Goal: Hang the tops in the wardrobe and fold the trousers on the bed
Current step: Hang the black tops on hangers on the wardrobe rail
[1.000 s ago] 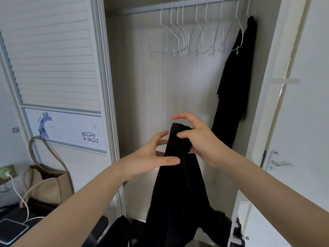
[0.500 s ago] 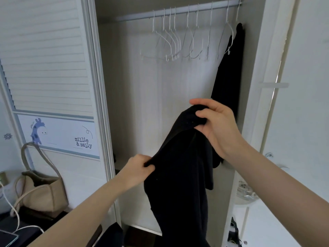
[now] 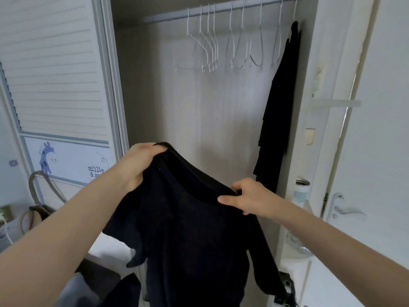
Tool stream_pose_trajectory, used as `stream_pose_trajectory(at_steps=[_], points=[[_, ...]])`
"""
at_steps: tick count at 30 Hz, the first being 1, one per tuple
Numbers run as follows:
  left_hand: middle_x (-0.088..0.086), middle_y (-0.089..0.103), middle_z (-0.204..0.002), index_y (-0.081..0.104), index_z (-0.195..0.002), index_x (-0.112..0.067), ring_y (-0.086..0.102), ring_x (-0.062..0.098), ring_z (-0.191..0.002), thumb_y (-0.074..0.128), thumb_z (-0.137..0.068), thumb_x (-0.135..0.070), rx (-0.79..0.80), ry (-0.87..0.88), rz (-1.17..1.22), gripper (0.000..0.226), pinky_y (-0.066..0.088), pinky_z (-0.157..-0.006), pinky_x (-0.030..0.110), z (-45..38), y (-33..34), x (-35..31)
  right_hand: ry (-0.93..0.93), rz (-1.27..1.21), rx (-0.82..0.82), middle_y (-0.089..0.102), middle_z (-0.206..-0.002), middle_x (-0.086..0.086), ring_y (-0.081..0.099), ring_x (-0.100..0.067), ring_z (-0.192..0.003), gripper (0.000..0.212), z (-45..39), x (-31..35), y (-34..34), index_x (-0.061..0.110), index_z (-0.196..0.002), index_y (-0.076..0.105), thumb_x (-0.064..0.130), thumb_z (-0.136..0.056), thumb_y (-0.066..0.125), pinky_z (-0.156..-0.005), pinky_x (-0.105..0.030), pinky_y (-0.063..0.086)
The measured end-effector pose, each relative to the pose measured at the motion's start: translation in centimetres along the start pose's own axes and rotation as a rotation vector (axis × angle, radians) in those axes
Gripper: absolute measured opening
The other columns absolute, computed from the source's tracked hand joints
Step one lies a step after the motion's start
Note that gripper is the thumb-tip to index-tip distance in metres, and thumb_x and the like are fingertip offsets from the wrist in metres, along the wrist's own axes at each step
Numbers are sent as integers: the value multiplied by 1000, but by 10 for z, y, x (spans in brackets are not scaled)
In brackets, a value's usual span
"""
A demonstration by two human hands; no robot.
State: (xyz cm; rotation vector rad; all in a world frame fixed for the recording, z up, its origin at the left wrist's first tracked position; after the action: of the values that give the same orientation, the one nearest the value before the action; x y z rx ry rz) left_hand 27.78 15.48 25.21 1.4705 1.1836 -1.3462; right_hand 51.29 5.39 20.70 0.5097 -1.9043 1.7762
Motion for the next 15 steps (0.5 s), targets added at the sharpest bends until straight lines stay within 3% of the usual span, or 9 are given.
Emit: stream_pose_trajectory(at_steps=[2, 3, 5, 8, 10, 13, 15], points=[[10, 70, -83, 72, -87, -8, 68, 23, -78, 63, -92, -21, -72, 121, -260, 17, 56, -72, 32, -6, 2, -4, 19, -116, 26, 63, -78, -5, 62, -14, -68, 25, -3, -8, 3, 17, -92, 65, 40, -94, 55, -61, -28, 59], [7, 70, -81, 72, -84, -10, 67, 23, -79, 64, -91, -21, -130, 215, -527, 16, 53, -72, 31, -12, -3, -3, 27, -133, 24, 60, -75, -4, 60, -14, -66, 22, -5, -12, 2, 20, -89, 64, 37, -97, 52, -55, -27, 56], [0, 67, -79, 70, -80, -17, 64, 23, -84, 63, -90, -21, -180, 330, -989, 13, 44, -72, 29, -26, -14, 3, 11, -56, -39, 54, -67, -2, 57, -17, -62, 29, -11, -22, -3, 23, -72, 56, 35, -98, 50, -51, -30, 50], [1, 65, -84, 71, -89, -16, 62, 25, -87, 68, -88, -25, -200, 253, -1191, 10, 41, -71, 27, -42, -28, 19, -75, 93, -221, 51, -69, -3, 60, -25, -68, 37, -24, -28, -13, 14, -61, 45, 30, -94, 55, -55, -36, 51], [4, 66, -79, 69, -85, -8, 63, 22, -76, 71, -86, -29, -268, 138, -1115, 21, 46, -64, 26, -52, -33, 26, -47, -223, -241, 48, -73, -7, 59, -24, -71, 31, -35, -27, -15, 9, -69, 43, 22, -93, 58, -53, -36, 58], [14, 72, -69, 66, -88, 2, 69, 16, -57, 68, -90, -14, -203, -172, -513, 17, 54, -49, 22, -58, -33, 34, 85, -870, -147, 58, -107, -19, 63, -29, -92, 15, -51, -21, -11, 6, -86, 50, 9, -90, 64, -60, -36, 60], [22, 74, -86, 64, -97, 4, 74, 20, -66, 63, -93, -9, -86, -303, -156, 13, 58, -51, 25, -68, -33, 38, 107, -1099, -100, 61, -118, -23, 67, -32, -97, 11, -66, -19, -10, 0, -101, 57, 1, -91, 60, -67, -38, 60]])
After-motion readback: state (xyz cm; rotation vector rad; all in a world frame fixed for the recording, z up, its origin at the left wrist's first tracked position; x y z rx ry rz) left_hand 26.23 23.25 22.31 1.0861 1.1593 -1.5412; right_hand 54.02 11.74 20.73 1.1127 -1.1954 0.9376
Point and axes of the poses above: each hand's wrist, its own z-axis away from the middle knuckle, its own y-axis out of the palm, x = y × z, the point moved 2 cm from there along -z, towards the middle knuckle
